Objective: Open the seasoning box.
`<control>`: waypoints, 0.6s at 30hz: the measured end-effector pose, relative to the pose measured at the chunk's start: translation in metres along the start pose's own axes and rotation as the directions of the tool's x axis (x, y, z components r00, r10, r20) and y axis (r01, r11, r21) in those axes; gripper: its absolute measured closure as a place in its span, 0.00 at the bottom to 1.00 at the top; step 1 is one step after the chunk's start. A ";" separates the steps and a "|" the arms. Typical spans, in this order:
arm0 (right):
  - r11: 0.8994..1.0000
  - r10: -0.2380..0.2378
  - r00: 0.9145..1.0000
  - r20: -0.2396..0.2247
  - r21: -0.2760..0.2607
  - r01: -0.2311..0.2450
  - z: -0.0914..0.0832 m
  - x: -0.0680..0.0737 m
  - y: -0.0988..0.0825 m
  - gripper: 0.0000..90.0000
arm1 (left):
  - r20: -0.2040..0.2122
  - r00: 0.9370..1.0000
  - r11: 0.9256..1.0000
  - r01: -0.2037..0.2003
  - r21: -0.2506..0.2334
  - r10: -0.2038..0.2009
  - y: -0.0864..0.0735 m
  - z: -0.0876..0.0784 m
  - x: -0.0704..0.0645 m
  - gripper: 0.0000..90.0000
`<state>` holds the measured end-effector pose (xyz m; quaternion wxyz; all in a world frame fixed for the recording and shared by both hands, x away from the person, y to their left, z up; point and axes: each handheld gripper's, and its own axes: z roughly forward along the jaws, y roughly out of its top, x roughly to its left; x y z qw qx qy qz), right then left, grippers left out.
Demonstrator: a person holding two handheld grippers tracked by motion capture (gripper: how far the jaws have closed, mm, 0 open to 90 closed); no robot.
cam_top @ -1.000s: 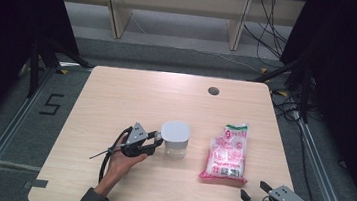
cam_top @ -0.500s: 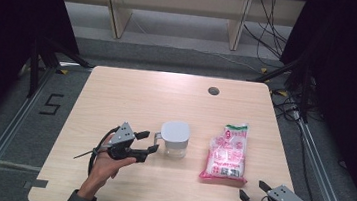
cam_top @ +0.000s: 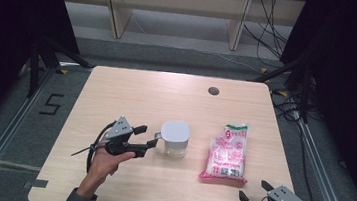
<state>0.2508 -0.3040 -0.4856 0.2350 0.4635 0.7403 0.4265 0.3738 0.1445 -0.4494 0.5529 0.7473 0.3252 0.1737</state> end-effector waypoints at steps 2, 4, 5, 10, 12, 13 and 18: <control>1.000 0.031 1.000 0.006 0.006 -0.031 -0.001 0.004 0.000 0.17 | 0.001 1.000 1.000 -0.002 -0.008 0.002 0.001 0.000 0.000 0.38; 0.999 -0.040 0.999 -0.004 -0.015 0.040 0.001 0.004 0.001 0.17 | -0.003 1.000 1.000 -0.016 -0.020 0.016 0.004 0.000 -0.002 0.41; 0.999 -0.048 0.999 -0.005 -0.008 0.048 0.001 0.004 0.001 0.17 | -0.002 1.000 0.999 -0.029 -0.023 0.029 0.005 0.000 -0.002 0.44; 0.999 -0.039 0.999 0.001 0.007 0.039 0.002 0.008 0.001 0.20 | 0.012 0.997 0.997 -0.070 -0.030 0.070 0.009 0.006 -0.005 0.55; 0.998 -0.055 0.998 -0.005 -0.001 0.055 0.001 0.006 0.002 0.24 | 0.003 0.996 0.995 -0.092 -0.029 0.092 0.011 0.008 -0.005 0.60; 0.998 -0.063 0.998 -0.003 -0.003 0.063 0.001 0.006 0.001 0.26 | -0.009 0.996 0.996 -0.091 -0.021 0.090 0.011 0.009 -0.005 0.61; 0.997 -0.075 0.997 0.025 -0.021 0.076 0.000 0.004 0.002 0.27 | -0.017 0.997 0.997 -0.073 -0.019 0.073 0.012 0.014 -0.004 0.71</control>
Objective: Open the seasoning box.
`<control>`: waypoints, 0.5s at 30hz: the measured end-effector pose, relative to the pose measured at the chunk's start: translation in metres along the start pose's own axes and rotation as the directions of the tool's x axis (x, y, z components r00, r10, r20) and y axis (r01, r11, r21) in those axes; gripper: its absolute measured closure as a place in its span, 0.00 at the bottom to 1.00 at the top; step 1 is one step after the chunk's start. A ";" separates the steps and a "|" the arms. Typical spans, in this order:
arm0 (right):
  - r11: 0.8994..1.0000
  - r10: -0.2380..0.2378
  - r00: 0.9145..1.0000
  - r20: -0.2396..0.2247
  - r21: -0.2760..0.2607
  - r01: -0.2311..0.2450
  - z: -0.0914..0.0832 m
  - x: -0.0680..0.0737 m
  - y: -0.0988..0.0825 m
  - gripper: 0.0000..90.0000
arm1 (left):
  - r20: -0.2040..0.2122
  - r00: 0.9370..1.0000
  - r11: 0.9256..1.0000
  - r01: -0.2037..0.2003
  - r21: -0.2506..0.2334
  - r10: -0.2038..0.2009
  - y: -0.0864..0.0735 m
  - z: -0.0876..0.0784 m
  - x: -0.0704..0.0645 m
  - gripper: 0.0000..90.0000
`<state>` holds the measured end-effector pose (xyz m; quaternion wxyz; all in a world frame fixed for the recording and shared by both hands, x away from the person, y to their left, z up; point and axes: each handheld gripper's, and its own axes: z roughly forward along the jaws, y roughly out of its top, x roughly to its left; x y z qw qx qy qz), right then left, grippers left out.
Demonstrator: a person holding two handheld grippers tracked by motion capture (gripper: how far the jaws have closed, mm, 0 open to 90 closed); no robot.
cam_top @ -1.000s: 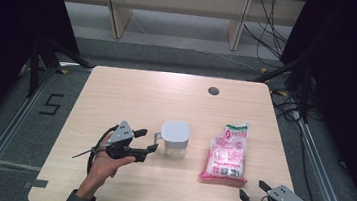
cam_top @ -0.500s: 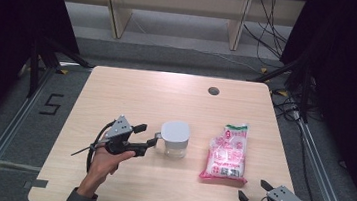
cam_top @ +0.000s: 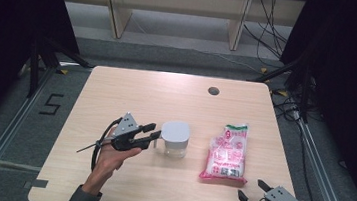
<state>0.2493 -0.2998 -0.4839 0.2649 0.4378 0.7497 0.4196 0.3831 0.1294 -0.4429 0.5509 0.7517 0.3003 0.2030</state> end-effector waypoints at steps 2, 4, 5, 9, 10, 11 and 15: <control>1.000 0.021 1.000 -0.010 0.009 -0.021 0.000 0.000 0.000 0.27 | 0.035 0.999 0.999 0.038 -0.012 -0.038 0.001 0.003 -0.003 0.68; 1.000 0.029 1.000 -0.011 0.007 -0.029 0.000 0.000 0.000 0.27 | 0.024 0.999 0.999 0.047 -0.009 -0.047 0.002 0.003 -0.004 0.67; 1.000 0.029 1.000 -0.011 0.007 -0.029 0.000 0.000 0.000 0.27 | 0.033 0.999 0.999 0.041 -0.018 -0.040 0.002 0.003 -0.004 0.67; 1.000 0.029 0.999 -0.014 0.009 -0.029 -0.001 0.001 0.000 0.27 | 0.005 0.999 0.999 0.035 -0.032 -0.035 0.004 0.005 -0.003 0.75; 0.999 0.031 0.999 -0.015 0.009 -0.031 -0.001 0.002 0.000 0.27 | 0.002 0.999 0.999 0.033 -0.031 -0.033 0.004 0.006 -0.001 0.75; 0.999 0.049 0.999 -0.010 0.012 -0.049 -0.001 0.003 0.000 0.27 | 0.000 0.999 0.999 0.038 -0.034 -0.038 0.004 0.007 -0.001 0.78; 0.999 0.035 0.999 -0.015 0.004 -0.035 -0.001 0.001 0.000 0.27 | 0.000 0.999 0.999 0.032 -0.029 -0.032 0.005 0.010 -0.001 0.82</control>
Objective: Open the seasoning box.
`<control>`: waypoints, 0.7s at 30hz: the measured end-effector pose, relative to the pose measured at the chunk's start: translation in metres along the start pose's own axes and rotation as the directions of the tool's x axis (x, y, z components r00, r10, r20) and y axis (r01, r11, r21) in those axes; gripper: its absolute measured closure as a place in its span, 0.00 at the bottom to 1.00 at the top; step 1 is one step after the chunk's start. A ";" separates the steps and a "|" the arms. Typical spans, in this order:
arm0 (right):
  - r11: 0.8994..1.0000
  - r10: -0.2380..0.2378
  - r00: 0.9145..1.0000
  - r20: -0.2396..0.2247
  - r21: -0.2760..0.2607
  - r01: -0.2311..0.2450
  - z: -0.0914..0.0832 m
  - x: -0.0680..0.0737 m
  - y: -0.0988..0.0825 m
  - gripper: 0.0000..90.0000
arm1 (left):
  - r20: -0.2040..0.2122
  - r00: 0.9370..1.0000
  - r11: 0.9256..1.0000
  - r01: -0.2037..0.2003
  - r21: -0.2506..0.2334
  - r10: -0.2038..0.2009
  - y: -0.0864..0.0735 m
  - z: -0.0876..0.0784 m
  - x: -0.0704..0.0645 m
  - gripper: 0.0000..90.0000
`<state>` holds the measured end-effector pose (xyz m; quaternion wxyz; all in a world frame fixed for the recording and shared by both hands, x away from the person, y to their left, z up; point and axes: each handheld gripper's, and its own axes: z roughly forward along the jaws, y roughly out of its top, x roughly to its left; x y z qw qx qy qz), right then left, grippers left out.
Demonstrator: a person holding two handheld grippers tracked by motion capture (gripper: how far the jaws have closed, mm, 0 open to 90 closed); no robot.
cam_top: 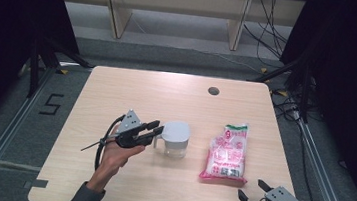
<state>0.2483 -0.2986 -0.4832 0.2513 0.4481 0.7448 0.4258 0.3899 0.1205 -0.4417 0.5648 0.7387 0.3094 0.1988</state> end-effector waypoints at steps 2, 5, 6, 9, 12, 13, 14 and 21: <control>1.000 0.010 1.000 0.006 0.006 -0.010 -0.001 0.000 0.000 0.27 | 0.000 1.000 1.000 0.008 0.008 -0.008 0.000 0.003 0.000 0.84; 0.999 0.047 0.999 0.012 0.010 -0.047 -0.002 0.003 0.000 0.27 | 0.007 0.999 0.999 0.037 0.001 -0.037 0.000 0.006 0.000 0.86; 0.999 0.039 0.999 0.013 0.002 -0.039 -0.002 0.002 0.000 0.27 | 0.007 0.999 0.999 0.037 0.001 -0.037 0.000 0.006 0.000 0.88; 1.000 0.018 1.000 0.006 -0.007 -0.018 -0.001 -0.001 0.000 0.27 | 0.019 0.999 0.999 0.050 -0.007 -0.050 0.000 0.011 0.004 0.88; 1.000 0.004 1.000 0.014 -0.013 -0.004 -0.002 -0.001 0.000 0.28 | 0.025 0.998 0.998 0.059 -0.009 -0.059 0.000 0.014 0.004 0.91; 1.000 0.004 1.000 0.014 -0.013 -0.004 -0.002 -0.001 0.000 0.28 | 0.025 0.998 0.998 0.059 -0.009 -0.059 0.000 0.014 0.004 0.92; 1.000 0.018 1.000 0.013 -0.006 -0.018 -0.002 0.000 0.000 0.28 | 0.030 0.998 0.999 0.052 -0.003 -0.052 -0.001 0.015 0.004 0.92; 1.000 0.008 1.000 -0.003 -0.009 -0.008 -0.001 -0.001 0.001 0.28 | 0.024 0.999 0.999 0.040 -0.002 -0.040 -0.005 0.017 0.005 0.92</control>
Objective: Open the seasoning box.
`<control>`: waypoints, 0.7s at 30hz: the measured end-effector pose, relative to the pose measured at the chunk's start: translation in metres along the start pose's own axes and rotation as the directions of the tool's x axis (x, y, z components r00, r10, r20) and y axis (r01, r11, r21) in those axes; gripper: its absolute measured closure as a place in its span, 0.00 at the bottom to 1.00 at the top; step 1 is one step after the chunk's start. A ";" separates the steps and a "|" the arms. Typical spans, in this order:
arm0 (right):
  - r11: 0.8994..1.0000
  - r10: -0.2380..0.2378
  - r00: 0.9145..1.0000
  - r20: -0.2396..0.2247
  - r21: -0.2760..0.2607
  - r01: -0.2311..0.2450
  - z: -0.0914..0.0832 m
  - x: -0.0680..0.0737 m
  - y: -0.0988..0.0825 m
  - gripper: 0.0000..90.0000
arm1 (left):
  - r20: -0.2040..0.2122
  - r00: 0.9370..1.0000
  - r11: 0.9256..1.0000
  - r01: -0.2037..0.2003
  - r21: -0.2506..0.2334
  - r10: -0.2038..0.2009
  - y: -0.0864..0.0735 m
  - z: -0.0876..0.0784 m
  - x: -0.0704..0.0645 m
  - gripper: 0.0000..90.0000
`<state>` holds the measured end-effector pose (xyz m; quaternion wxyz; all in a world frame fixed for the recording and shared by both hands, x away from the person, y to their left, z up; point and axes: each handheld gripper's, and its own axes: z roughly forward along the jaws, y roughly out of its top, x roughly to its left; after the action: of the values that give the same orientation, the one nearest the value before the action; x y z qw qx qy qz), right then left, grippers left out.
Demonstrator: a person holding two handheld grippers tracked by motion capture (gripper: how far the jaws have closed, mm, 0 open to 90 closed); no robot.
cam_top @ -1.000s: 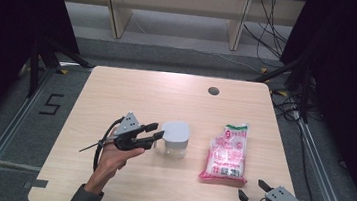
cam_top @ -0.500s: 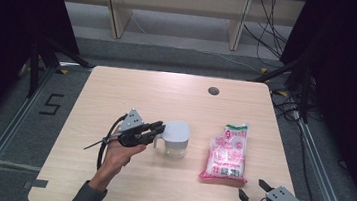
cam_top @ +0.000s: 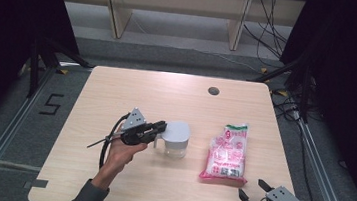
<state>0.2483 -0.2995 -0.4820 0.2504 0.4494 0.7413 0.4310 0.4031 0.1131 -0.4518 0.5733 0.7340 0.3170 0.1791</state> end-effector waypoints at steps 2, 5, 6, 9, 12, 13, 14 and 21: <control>1.000 0.000 1.000 0.002 -0.005 0.000 0.000 0.001 0.000 0.28 | 0.005 1.000 1.000 -0.008 -0.003 0.008 -0.001 -0.001 0.001 0.95; 0.999 0.037 0.999 0.009 0.006 -0.037 -0.001 0.005 0.001 0.28 | 0.000 1.000 1.000 -0.030 -0.001 0.030 -0.001 -0.002 0.000 0.97; 1.000 0.001 1.000 0.007 -0.010 -0.001 0.000 0.002 0.001 0.28 | -0.006 1.000 1.000 -0.028 0.005 0.028 -0.001 -0.003 -0.001 0.98; 1.000 0.003 1.000 -0.011 -0.021 -0.003 0.000 0.003 0.002 0.30 | -0.007 0.998 0.998 -0.066 0.007 0.066 -0.001 -0.004 -0.002 0.99; 1.000 -0.001 1.000 -0.024 -0.029 0.000 0.001 0.005 0.004 0.31 | -0.008 0.998 0.998 -0.064 0.005 0.064 -0.001 -0.003 -0.003 0.99; 0.999 -0.017 1.000 -0.008 -0.038 0.016 0.001 0.005 0.005 0.33 | -0.008 0.998 0.998 -0.064 0.005 0.064 -0.001 -0.003 -0.003 0.99; 0.999 -0.026 1.000 -0.016 -0.049 0.025 0.003 0.005 0.006 0.34 | -0.006 0.998 0.998 -0.063 0.005 0.063 -0.001 -0.004 -0.002 0.99; 0.995 -0.069 0.994 -0.081 -0.071 0.064 0.013 0.016 0.019 0.48 | 0.009 1.000 1.000 -0.027 -0.008 0.027 -0.003 -0.004 0.000 0.98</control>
<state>0.2593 -0.2762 -0.4717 0.2488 0.3974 0.7505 0.4657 0.4000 0.1166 -0.4537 0.5752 0.7368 0.3038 0.1846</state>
